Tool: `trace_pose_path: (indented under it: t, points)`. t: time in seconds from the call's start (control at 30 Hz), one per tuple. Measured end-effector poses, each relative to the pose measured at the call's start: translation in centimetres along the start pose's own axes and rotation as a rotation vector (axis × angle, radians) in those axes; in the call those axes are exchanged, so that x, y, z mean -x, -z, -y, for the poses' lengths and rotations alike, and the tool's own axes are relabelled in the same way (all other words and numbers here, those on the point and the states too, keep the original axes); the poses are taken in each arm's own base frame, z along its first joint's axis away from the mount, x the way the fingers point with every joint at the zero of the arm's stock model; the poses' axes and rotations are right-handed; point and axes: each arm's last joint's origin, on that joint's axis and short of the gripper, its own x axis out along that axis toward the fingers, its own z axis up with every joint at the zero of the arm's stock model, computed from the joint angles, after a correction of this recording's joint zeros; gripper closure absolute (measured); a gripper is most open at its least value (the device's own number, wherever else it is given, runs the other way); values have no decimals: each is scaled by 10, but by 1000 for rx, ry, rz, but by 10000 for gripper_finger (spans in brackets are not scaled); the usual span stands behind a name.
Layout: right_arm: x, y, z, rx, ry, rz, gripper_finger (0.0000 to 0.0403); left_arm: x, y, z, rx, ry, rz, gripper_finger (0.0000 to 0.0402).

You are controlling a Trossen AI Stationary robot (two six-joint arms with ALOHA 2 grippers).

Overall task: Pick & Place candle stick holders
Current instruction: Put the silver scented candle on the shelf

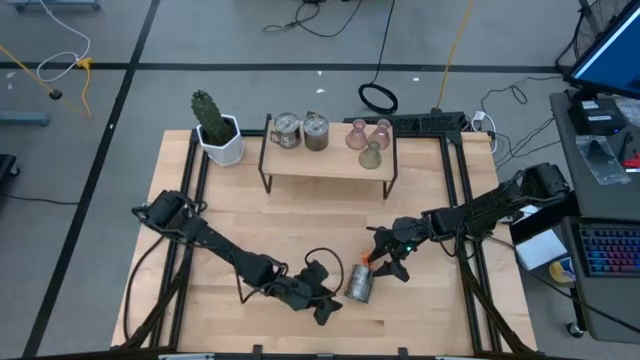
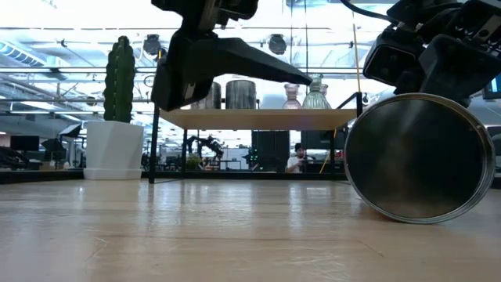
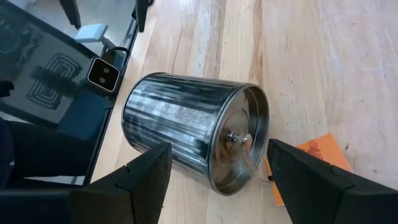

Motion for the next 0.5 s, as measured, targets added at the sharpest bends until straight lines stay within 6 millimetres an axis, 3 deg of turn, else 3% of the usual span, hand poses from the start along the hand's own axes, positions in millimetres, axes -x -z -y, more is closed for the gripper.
trace_pose_path:
  t: [0.17, 0.5]
  points:
    - [0, 0, 0, 1, 0, 0, 147, 1, 0, 4, 30, 25, 36, 165]
    - [0, 0, 0, 1, -1, 3, 147, -38, 1, 12, 8, 47, 0, 165]
